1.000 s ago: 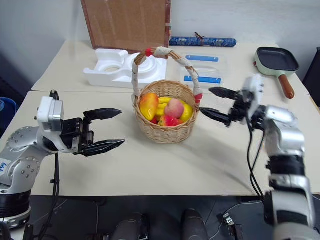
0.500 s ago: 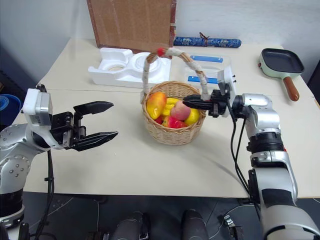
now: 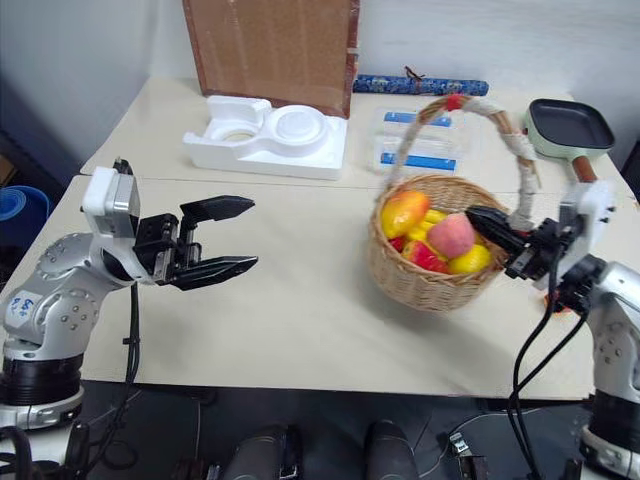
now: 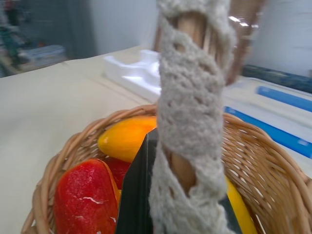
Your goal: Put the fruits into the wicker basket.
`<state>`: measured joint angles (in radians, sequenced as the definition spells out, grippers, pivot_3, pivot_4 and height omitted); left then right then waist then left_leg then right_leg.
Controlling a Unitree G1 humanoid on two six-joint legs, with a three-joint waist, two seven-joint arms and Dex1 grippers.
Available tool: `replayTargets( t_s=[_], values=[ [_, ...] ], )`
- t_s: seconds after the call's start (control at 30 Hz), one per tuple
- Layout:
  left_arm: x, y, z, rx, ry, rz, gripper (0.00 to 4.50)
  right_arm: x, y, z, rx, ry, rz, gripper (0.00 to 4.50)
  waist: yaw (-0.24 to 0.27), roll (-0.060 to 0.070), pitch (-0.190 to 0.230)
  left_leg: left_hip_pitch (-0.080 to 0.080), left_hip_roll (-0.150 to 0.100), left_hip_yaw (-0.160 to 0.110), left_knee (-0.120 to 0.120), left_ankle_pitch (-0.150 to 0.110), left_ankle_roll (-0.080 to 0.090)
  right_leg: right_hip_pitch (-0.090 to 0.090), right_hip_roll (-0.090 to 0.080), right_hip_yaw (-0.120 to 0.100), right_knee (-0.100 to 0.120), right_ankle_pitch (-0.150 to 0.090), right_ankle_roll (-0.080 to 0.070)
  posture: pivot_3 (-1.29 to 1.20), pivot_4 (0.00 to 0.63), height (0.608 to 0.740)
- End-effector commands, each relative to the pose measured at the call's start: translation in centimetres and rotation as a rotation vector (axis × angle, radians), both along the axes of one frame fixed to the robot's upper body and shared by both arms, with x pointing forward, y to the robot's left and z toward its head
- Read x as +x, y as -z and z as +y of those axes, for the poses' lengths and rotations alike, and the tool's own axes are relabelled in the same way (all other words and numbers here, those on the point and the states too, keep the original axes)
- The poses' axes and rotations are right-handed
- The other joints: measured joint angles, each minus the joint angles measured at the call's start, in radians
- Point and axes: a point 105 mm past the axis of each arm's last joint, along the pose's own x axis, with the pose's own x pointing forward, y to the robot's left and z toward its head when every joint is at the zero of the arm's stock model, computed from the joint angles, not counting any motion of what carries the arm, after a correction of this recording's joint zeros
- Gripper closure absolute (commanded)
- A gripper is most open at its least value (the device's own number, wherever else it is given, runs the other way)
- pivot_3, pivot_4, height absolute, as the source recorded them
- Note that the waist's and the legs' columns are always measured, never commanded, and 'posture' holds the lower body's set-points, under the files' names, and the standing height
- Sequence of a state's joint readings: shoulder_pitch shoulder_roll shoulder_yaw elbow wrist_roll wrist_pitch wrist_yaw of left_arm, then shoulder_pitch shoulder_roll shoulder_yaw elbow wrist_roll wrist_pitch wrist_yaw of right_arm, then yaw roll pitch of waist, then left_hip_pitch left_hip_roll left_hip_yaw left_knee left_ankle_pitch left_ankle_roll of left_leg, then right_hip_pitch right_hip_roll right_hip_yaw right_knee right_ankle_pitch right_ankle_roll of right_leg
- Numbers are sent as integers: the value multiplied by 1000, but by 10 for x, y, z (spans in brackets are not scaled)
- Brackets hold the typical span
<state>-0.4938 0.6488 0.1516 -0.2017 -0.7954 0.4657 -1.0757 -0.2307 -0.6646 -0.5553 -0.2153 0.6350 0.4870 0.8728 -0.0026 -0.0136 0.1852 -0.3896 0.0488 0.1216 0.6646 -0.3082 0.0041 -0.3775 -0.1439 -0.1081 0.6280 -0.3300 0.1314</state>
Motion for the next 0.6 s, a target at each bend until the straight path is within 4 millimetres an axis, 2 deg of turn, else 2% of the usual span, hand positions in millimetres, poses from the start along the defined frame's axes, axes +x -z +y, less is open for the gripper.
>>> replayTargets(
  t_s=[0.03,0.13,0.23,0.3,0.43,0.6],
  values=[
    [1,-3,-2,21,24,-36,0,0,-15,-32,-13,234,-142,4490,-1,0,0,0,0,0,0,0,0,0,0,0,0,0,0,0,150,740],
    [2,-4,-4,20,32,-42,0,8,-5,-42,1,306,-134,4490,0,0,0,0,0,1,0,0,0,0,0,1,0,0,0,0,150,740],
    [1,-4,-5,22,35,-45,0,20,11,-45,44,317,-84,4490,0,0,0,0,0,1,0,0,0,0,0,0,0,0,0,0,150,740],
    [1,-5,-4,24,33,-46,0,24,15,-48,49,315,-73,4490,-4,0,0,0,0,1,0,0,0,0,0,1,0,0,0,0,150,740],
    [0,-5,-1,31,19,-49,0,23,16,-48,21,254,-48,3570,-2,0,0,1,1,1,0,0,0,0,1,1,1,0,0,0,150,740],
    [-1,5,10,72,-20,-26,0,2,6,-54,-69,213,-84,1815,1,0,0,1,0,1,-1,0,0,0,0,1,0,0,0,0,150,740]
  ],
)
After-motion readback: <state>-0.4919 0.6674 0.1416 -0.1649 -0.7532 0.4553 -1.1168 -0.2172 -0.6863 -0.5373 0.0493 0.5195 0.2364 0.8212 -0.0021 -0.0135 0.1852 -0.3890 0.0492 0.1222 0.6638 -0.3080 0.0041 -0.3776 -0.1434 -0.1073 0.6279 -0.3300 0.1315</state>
